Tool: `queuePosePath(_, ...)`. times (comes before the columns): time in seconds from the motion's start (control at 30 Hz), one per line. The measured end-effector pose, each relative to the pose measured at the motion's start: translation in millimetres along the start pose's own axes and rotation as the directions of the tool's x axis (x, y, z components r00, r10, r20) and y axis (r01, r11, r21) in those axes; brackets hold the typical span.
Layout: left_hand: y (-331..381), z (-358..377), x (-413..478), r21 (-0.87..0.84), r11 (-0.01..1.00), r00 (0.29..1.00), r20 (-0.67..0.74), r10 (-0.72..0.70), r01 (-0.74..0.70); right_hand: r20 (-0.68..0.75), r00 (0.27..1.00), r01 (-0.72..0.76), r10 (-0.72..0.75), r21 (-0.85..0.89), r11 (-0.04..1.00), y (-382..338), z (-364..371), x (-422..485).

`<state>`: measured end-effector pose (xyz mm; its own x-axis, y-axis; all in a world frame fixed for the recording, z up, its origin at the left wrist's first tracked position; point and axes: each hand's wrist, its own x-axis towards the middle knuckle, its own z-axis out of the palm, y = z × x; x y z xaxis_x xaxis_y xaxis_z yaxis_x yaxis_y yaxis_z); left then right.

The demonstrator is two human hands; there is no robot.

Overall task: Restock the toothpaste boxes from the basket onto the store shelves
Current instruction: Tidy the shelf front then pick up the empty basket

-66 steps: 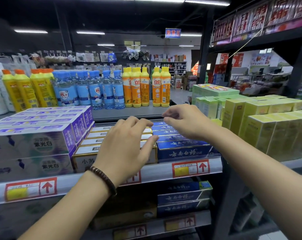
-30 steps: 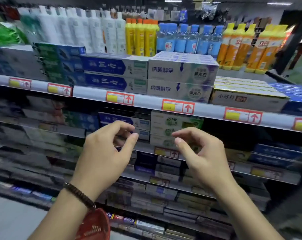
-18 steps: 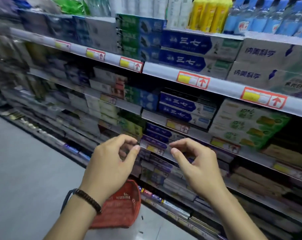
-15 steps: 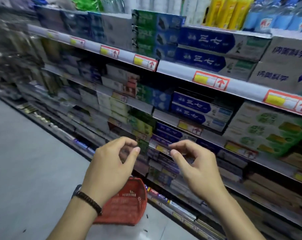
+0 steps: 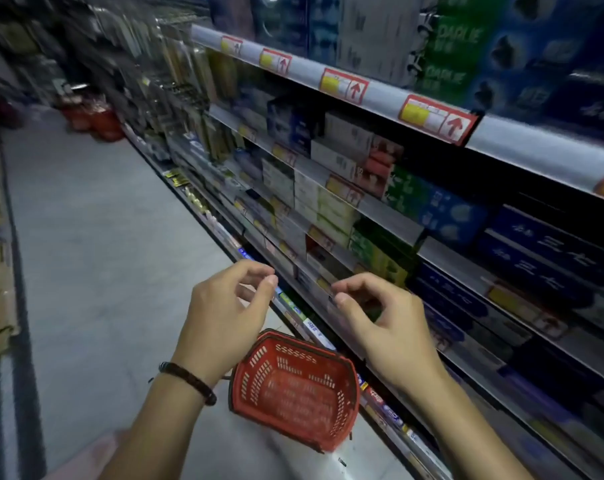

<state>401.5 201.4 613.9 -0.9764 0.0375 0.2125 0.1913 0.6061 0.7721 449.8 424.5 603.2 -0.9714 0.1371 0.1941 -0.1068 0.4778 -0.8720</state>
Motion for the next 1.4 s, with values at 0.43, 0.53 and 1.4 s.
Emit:
queuePosePath(0.43, -120.0, -50.4, 69.8, -0.018, 0.996, 0.992, 0.099, -0.081, 0.083, 0.000, 0.987, -0.159, 0.159, -0.046, 0.986, 6.6, 118.8, 52.4)
queuePosePath(0.53, -148.1, -68.5, 95.7, -0.006, 0.998, 0.986, 0.155, -0.059, 0.061, -0.045, 0.979, -0.202, 0.200, -0.047, 0.978, 1.2, 148.7, 58.0)
queuePosePath(1.4, -168.5, 16.5, 274.3, -0.094, 0.980, 0.832, 0.518, 0.198, -0.175, -0.315, 0.859, -0.396, 0.404, 0.090, 0.914, 32.7, 184.1, 163.2)
